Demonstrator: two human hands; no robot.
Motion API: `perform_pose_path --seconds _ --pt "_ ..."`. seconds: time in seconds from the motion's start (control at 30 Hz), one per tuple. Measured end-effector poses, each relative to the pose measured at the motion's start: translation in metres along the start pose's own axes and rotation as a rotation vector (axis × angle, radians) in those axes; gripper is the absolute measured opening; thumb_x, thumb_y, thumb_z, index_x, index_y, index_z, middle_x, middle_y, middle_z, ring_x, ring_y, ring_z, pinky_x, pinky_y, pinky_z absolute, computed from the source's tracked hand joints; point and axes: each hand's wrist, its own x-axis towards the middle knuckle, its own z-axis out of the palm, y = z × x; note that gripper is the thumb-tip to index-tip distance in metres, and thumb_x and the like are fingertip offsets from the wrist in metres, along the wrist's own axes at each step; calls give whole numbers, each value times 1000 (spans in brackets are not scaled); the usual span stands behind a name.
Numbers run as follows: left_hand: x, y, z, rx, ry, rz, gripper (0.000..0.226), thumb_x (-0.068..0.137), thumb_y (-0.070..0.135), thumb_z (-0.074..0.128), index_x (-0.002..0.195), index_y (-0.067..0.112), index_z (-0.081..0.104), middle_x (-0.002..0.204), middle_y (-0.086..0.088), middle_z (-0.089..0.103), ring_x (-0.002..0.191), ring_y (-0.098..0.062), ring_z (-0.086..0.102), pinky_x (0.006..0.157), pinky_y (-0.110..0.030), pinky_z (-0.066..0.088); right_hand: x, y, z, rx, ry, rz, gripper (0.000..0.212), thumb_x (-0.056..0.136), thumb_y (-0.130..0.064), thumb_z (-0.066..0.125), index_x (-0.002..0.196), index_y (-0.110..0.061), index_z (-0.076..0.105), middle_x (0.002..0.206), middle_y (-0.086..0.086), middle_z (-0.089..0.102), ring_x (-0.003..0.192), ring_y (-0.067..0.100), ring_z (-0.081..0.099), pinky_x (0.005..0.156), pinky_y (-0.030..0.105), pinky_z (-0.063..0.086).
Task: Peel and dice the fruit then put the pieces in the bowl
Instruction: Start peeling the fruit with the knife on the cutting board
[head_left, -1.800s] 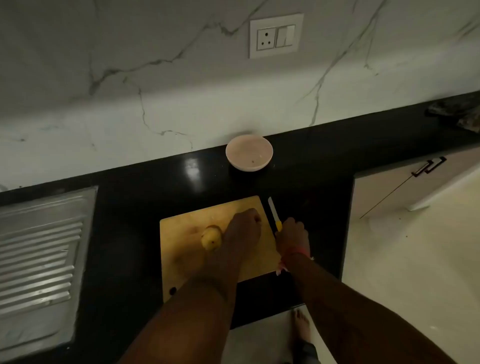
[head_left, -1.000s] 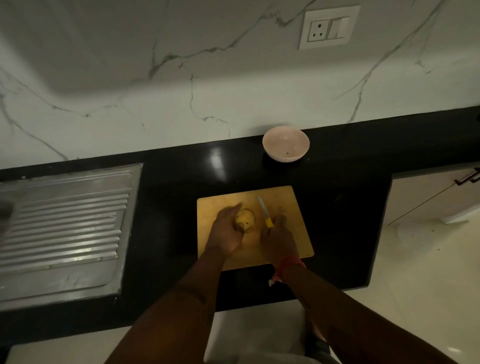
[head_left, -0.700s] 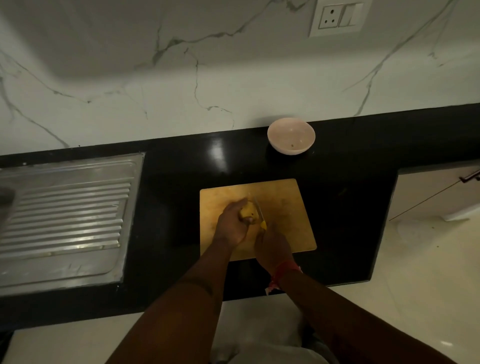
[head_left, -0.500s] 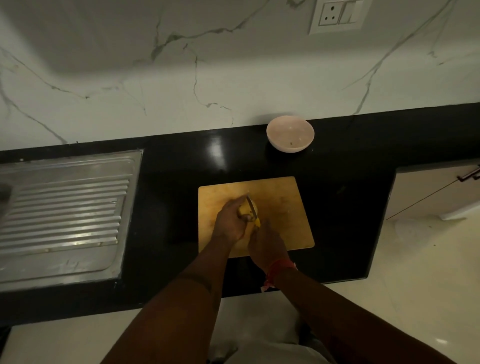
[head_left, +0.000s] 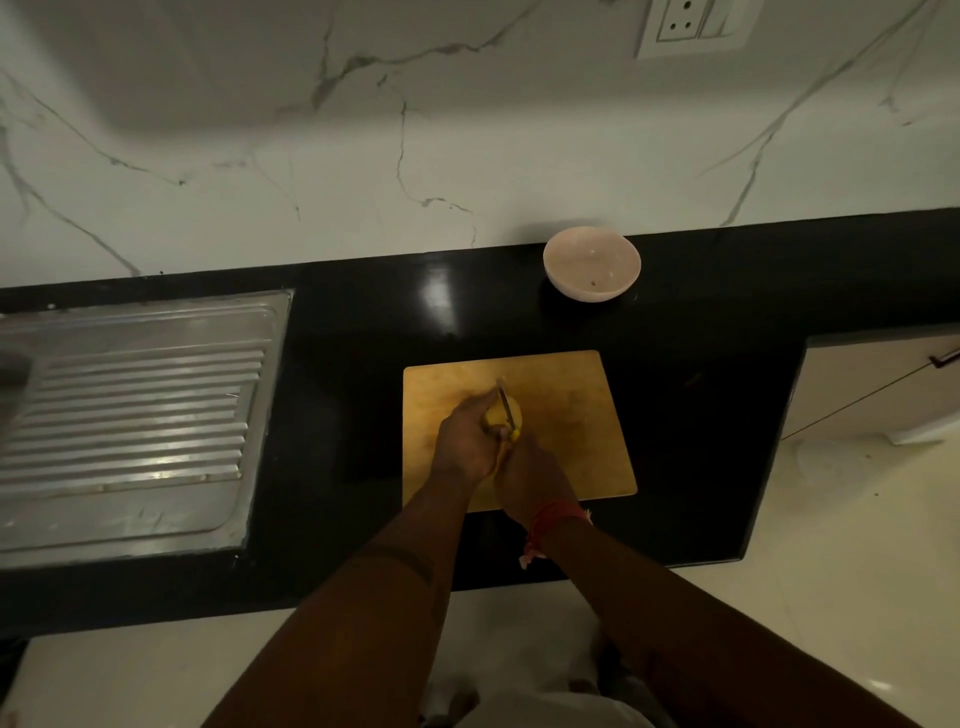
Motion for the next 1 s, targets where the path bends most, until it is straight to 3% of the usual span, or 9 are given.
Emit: perform_pose_path --seconds 0.1,0.17,0.3,0.47,0.67,0.77,0.87,1.0 --pt "1 0 0 -32 -19 -22 57 96 1 61 149 19 49 132 2 55 92 11 53 71 6 34 8 -4 -2 25 -35 41 28 105 -31 42 115 -8 54 108 14 67 98 35 65 71 35 45" --pt "2 0 0 -58 -33 -35 56 96 -4 59 148 15 49 127 2 55 80 18 52 68 8 33 14 -8 -1 36 -62 70 27 105 -33 42 111 -10 54 108 14 67 98 34 65 72 35 45" --pt "5 -2 0 -21 -1 -12 58 94 -2 63 148 16 51 143 -3 53 111 -2 50 77 10 28 13 -7 -2 5 -50 56 33 106 -35 37 113 -8 54 108 15 66 97 34 65 71 34 43" --pt "4 2 -1 -8 -21 11 59 94 2 64 149 20 50 148 1 50 134 -17 47 103 -11 29 -1 3 -2 -35 -48 25 23 101 -24 43 110 -7 55 109 16 65 100 35 63 80 40 51" --pt "6 -2 -1 20 -20 32 58 94 6 65 149 21 50 152 -2 48 138 -20 45 113 -18 30 10 -6 -8 15 -120 31 26 104 -26 43 113 -7 59 109 15 66 99 34 64 73 33 44" --pt "7 -3 1 15 -1 35 60 92 2 66 147 21 52 151 -2 49 137 -19 46 107 -12 27 20 -10 -11 21 -169 42 27 105 -28 45 111 -9 63 106 14 68 99 34 66 72 32 46" --pt "6 -2 3 -20 20 19 62 91 1 66 148 23 51 150 -1 50 135 -18 47 106 -13 30 13 -14 -20 -9 -172 -11 28 105 -25 45 113 -4 62 109 18 67 102 37 65 73 34 45" --pt "7 -4 3 -71 27 5 59 93 6 67 148 23 52 153 -2 49 140 -19 43 117 -23 29 -8 -19 -31 -135 -210 -88 27 105 -12 41 115 5 60 118 24 62 109 41 60 82 38 44"
